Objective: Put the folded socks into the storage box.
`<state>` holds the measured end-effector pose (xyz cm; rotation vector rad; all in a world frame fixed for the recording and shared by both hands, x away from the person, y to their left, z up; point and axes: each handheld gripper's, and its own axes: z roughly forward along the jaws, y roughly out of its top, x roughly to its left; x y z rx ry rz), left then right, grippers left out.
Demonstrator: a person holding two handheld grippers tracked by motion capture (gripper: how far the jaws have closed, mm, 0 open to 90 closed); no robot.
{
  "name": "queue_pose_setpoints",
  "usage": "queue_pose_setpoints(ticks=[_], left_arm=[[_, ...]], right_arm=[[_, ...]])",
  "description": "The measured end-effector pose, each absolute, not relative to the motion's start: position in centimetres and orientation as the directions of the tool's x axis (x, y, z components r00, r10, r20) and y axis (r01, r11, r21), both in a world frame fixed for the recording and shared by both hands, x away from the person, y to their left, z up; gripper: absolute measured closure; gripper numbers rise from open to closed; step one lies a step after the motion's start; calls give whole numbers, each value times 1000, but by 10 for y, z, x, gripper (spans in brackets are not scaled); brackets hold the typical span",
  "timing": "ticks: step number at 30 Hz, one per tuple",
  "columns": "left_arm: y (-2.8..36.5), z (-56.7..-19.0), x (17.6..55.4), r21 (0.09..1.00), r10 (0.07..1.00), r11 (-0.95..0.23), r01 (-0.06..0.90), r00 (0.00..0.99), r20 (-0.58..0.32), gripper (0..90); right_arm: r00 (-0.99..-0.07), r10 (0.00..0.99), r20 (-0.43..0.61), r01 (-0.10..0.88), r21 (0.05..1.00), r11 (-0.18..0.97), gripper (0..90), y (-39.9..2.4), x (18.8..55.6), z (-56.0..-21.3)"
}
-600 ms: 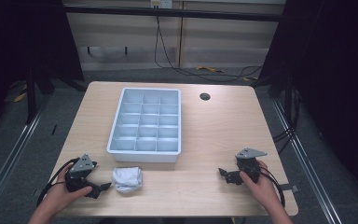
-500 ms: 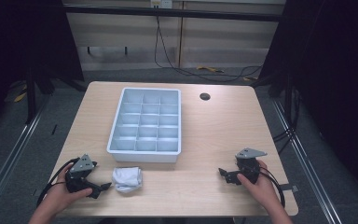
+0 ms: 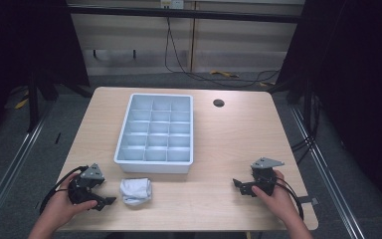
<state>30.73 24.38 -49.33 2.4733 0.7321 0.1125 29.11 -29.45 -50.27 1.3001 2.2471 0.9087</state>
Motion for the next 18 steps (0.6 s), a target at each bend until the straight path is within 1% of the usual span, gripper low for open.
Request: queue_pose_setpoints(ticks=[2, 3, 5, 8, 9, 12, 14, 16, 18], left_arm=[[243, -492, 307, 520, 510, -715, 468, 857, -70, 199], [243, -489, 306, 506, 494, -730, 460, 866, -75, 199], [242, -483, 305, 497, 492, -732, 466, 866, -88, 195], [243, -477, 307, 448, 461, -774, 448, 883, -87, 181], [241, -477, 306, 436, 466, -776, 455, 880, -90, 182], [239, -473, 308, 432, 456, -789, 437, 888, -67, 182], [238, -472, 308, 441, 462, -781, 443, 884, -72, 182], [236, -465, 308, 439, 430, -800, 409, 901, -56, 182], [234, -463, 306, 434, 415, -809, 397, 908, -57, 182]], right_arm=[[-495, 869, -11, 617, 700, 360, 82, -295, 291, -503], [-495, 869, -11, 617, 700, 360, 82, -295, 291, -503], [-495, 869, -11, 617, 700, 360, 82, -295, 291, -503], [-495, 869, -10, 617, 700, 360, 82, -295, 291, -503], [-495, 869, -11, 617, 700, 360, 82, -295, 291, -503], [-495, 869, -11, 617, 700, 360, 82, -294, 291, -503], [-495, 869, -11, 617, 700, 360, 82, -294, 291, -503], [-495, 869, -11, 617, 700, 360, 82, -294, 291, -503], [-495, 869, -11, 617, 700, 360, 82, -294, 291, -503]])
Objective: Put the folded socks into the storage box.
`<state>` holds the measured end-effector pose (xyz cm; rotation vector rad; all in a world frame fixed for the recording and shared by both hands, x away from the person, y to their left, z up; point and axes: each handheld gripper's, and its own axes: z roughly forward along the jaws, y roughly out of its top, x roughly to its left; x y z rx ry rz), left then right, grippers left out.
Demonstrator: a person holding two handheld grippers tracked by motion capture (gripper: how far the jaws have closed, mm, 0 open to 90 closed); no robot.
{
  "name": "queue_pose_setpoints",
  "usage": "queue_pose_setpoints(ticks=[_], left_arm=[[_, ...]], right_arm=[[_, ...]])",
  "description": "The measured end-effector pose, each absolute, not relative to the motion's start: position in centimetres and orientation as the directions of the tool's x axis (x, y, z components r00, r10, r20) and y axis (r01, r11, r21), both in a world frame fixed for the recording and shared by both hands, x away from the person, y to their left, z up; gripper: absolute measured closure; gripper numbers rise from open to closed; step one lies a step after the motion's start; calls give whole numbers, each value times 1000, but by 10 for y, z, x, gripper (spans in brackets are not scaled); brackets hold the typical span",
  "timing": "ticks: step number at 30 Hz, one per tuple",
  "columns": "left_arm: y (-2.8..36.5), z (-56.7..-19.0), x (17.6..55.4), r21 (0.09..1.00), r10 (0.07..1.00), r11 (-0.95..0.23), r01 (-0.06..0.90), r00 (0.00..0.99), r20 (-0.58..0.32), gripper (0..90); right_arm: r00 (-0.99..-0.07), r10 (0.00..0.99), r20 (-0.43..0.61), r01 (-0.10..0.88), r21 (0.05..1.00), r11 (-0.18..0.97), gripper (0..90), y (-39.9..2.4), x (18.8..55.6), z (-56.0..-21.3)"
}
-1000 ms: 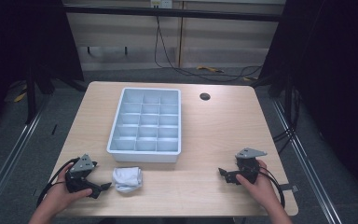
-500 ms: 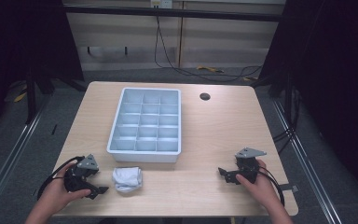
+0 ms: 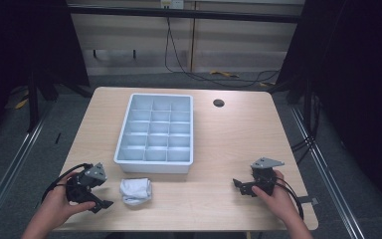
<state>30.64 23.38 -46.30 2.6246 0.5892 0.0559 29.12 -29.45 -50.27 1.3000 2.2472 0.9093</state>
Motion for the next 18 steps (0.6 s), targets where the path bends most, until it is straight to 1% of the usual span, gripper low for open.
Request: queue_pose_setpoints(ticks=[2, 3, 5, 7, 18], left_arm=[[233, -463, 306, 431, 407, -815, 388, 912, -51, 182], [229, -461, 305, 411, 392, -829, 378, 918, -54, 182], [226, -459, 304, 414, 374, -833, 366, 925, -66, 184], [222, -456, 304, 404, 360, -845, 351, 931, -57, 202], [206, -445, 301, 375, 301, -879, 295, 953, -44, 203]], right_arm=[[-495, 869, -11, 617, 700, 360, 82, -294, 291, -503], [-495, 869, -11, 616, 700, 361, 82, -295, 291, -503], [-495, 869, -11, 617, 700, 360, 82, -294, 291, -503], [-495, 869, -11, 617, 700, 360, 82, -294, 291, -503], [-494, 869, -11, 617, 700, 360, 82, -294, 291, -503]])
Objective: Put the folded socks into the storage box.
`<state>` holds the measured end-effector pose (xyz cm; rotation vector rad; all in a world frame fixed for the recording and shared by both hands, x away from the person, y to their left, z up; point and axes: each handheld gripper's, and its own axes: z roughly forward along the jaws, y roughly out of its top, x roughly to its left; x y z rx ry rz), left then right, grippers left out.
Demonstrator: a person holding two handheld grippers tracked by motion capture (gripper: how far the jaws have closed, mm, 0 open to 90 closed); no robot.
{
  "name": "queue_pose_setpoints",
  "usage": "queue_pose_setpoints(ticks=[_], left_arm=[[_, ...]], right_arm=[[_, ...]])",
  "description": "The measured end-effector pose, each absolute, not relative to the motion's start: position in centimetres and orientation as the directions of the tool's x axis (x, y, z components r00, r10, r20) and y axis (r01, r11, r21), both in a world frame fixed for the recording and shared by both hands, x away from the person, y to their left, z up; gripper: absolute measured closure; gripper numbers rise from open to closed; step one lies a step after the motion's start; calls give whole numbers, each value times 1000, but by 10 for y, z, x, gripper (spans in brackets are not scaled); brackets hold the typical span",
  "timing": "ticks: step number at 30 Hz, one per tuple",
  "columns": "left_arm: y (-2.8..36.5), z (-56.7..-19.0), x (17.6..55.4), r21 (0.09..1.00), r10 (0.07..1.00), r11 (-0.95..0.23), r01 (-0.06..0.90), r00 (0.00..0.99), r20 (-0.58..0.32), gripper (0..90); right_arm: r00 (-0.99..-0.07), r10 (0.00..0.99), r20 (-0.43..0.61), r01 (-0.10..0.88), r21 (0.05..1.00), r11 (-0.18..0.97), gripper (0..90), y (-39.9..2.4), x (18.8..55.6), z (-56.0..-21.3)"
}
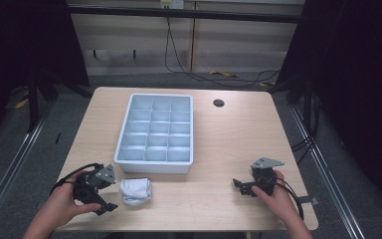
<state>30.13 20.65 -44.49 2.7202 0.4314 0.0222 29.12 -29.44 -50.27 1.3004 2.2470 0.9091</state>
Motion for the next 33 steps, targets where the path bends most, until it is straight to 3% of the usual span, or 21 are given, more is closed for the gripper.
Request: queue_pose_setpoints(ticks=[13, 33], left_arm=[[170, -422, 308, 374, 225, -900, 225, 973, -45, 208], [139, -437, 311, 283, 173, -940, 189, 981, -83, 277]], right_arm=[[-498, 867, -9, 618, 698, 363, 82, -292, 293, -503], [-503, 864, -11, 614, 699, 366, 82, -291, 293, -503]])
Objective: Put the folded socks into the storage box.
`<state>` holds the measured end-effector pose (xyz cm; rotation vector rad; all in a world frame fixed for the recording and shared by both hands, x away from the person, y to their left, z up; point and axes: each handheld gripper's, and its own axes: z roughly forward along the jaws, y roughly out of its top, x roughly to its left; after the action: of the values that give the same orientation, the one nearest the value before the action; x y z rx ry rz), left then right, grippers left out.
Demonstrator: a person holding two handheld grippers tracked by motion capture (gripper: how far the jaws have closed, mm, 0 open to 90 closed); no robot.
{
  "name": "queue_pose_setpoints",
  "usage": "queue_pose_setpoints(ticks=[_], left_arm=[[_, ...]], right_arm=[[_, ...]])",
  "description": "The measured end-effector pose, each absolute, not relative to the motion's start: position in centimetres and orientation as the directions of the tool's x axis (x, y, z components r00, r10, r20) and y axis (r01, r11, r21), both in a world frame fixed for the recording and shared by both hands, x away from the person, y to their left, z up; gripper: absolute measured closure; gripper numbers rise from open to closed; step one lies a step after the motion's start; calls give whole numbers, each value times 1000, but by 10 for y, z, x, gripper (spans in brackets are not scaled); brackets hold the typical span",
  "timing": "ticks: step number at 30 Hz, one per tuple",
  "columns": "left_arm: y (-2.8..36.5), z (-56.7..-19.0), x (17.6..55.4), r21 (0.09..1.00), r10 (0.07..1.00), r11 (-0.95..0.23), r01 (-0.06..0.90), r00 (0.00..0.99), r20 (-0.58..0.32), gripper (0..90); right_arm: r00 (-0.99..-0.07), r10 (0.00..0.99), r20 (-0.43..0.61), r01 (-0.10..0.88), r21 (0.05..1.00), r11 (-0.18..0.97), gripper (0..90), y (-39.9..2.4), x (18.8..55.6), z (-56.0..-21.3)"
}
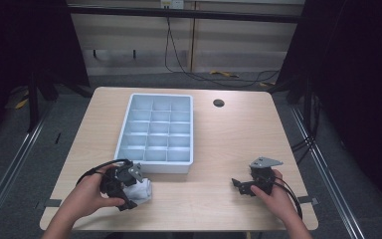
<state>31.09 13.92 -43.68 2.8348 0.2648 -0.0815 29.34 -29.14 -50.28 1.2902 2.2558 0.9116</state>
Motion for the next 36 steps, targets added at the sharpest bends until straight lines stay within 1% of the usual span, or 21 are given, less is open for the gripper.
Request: queue_pose_setpoints(ticks=[2, 3, 7, 9, 12, 13, 17, 19, 21, 27, 28, 29, 32, 33, 35, 36], left_arm=[[137, -440, 312, 266, 162, -948, 175, 984, -73, 314], [137, -443, 311, 267, 173, -945, 187, 982, -79, 322], [137, -449, 312, 249, 164, -952, 178, 984, -75, 341], [138, -452, 312, 248, 172, -950, 188, 981, -84, 356], [140, -452, 313, 259, 172, -948, 184, 983, -68, 424], [142, -452, 314, 280, 202, -936, 213, 977, -68, 454], [145, -453, 315, 294, 202, -931, 215, 977, -72, 480], [142, -453, 314, 264, 183, -945, 192, 981, -60, 480], [139, -453, 313, 247, 186, -950, 191, 982, -45, 492], [135, -450, 313, 209, 253, -943, 261, 965, -63, 620], [135, -450, 313, 209, 253, -943, 261, 965, -63, 645], [134, -449, 314, 208, 271, -937, 280, 960, -71, 684], [135, -447, 315, 207, 283, -933, 295, 955, -85, 733], [138, -445, 316, 221, 311, -919, 328, 944, -109, 749], [140, -444, 316, 232, 316, -914, 334, 942, -112, 778], [143, -442, 318, 232, 327, -907, 350, 935, -135, 785]], right_arm=[[-502, 865, -9, 616, 698, 365, 82, -291, 293, -503], [-502, 865, -10, 616, 698, 365, 83, -291, 293, -503], [-502, 865, -10, 615, 698, 366, 82, -291, 293, -503], [-502, 865, -10, 616, 698, 366, 82, -291, 293, -503], [-503, 864, -10, 615, 698, 366, 82, -291, 293, -503], [-502, 865, -10, 615, 698, 366, 83, -291, 293, -503], [-502, 865, -8, 616, 699, 364, 83, -291, 293, -503], [-502, 865, -9, 616, 699, 365, 82, -291, 293, -503], [-502, 865, -8, 616, 698, 364, 82, -291, 293, -503], [-502, 865, -8, 616, 698, 364, 83, -291, 293, -503], [-502, 865, -8, 616, 698, 364, 83, -291, 293, -503], [-502, 865, -8, 616, 698, 364, 83, -291, 293, -503], [-503, 864, -10, 615, 698, 366, 83, -291, 293, -503], [-503, 864, -10, 616, 698, 366, 83, -291, 293, -503], [-502, 865, -8, 616, 698, 364, 83, -291, 293, -503], [-502, 865, -8, 616, 698, 364, 83, -291, 293, -503]])
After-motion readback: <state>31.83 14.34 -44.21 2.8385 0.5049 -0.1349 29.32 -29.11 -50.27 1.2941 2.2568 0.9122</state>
